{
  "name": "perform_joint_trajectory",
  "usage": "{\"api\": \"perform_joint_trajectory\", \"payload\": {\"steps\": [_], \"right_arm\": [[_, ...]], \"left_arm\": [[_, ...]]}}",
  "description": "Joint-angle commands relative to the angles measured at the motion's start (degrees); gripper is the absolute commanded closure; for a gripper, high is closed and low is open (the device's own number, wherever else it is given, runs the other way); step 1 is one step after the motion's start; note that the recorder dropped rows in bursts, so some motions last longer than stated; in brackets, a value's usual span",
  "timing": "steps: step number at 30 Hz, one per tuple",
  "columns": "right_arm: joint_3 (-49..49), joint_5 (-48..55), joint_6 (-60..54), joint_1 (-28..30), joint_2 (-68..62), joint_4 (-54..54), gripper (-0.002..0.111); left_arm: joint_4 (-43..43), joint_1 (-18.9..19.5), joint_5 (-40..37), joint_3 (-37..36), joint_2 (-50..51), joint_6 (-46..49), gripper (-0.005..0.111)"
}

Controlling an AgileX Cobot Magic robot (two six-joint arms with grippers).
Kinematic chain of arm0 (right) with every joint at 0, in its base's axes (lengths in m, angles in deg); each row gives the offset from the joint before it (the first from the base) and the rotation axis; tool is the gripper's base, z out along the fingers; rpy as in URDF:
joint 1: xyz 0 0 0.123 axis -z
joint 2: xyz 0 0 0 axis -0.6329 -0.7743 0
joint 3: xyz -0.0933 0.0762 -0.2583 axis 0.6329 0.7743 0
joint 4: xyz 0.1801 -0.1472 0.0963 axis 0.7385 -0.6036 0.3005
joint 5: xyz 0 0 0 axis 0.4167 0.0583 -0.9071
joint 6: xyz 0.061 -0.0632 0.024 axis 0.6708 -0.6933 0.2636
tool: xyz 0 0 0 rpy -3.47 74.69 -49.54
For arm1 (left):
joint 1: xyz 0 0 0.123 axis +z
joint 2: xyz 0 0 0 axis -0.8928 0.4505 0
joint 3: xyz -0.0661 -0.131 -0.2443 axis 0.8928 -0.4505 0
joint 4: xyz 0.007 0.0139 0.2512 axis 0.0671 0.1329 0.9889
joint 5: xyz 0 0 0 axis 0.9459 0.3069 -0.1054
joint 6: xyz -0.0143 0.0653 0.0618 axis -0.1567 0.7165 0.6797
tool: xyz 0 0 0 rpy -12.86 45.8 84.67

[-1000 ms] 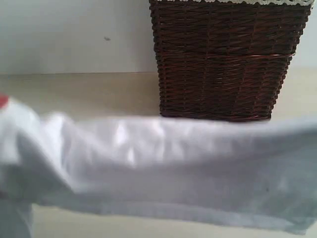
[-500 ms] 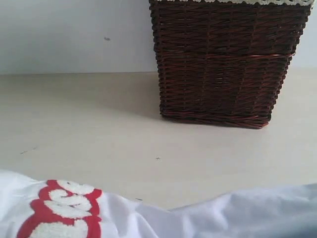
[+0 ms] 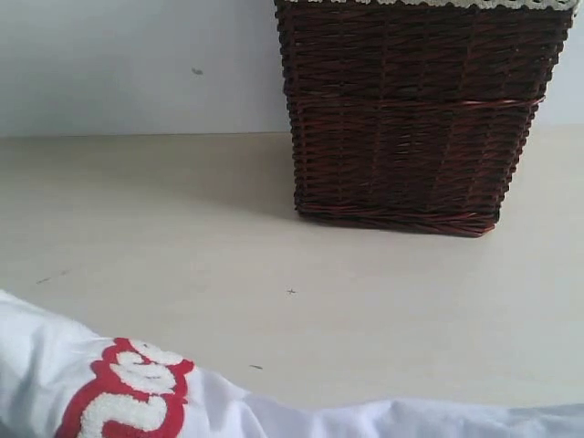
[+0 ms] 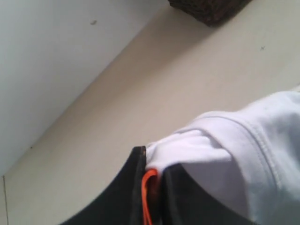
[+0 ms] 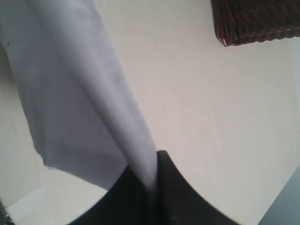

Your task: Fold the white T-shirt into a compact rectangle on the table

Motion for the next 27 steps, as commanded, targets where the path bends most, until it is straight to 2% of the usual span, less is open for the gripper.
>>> {"api": "perform_joint_trajectory", "payload": {"steps": [1,7,12,19,27], "right_arm": [[0.53,-7.11,-0.91,0.34,-1.13,0.64,0.108],[0.53,-13.60,3.04,0.34,-1.60,2.54,0.108],[0.42,-12.16,2.36,0.34,0.50,6.57,0.108],[-5.22,-2.81,3.83,0.34,7.29,12.07,0.108],[-13.06,-0.45,10.74,0.34,13.30,12.59,0.108]], "left_arm": [[-0.55,0.27,4.35,-2.48,4.62,2.28,0.107],[-1.61,0.27,12.72,-0.51,6.28,1.86,0.107],[-6.82,0.27,15.25,7.29,3.47,1.86,0.107],[-8.64,0.27,10.37,12.35,-2.71,2.26,0.107],[-13.69,0.27,-4.36,12.71,-12.43,4.46,0.107]]}}
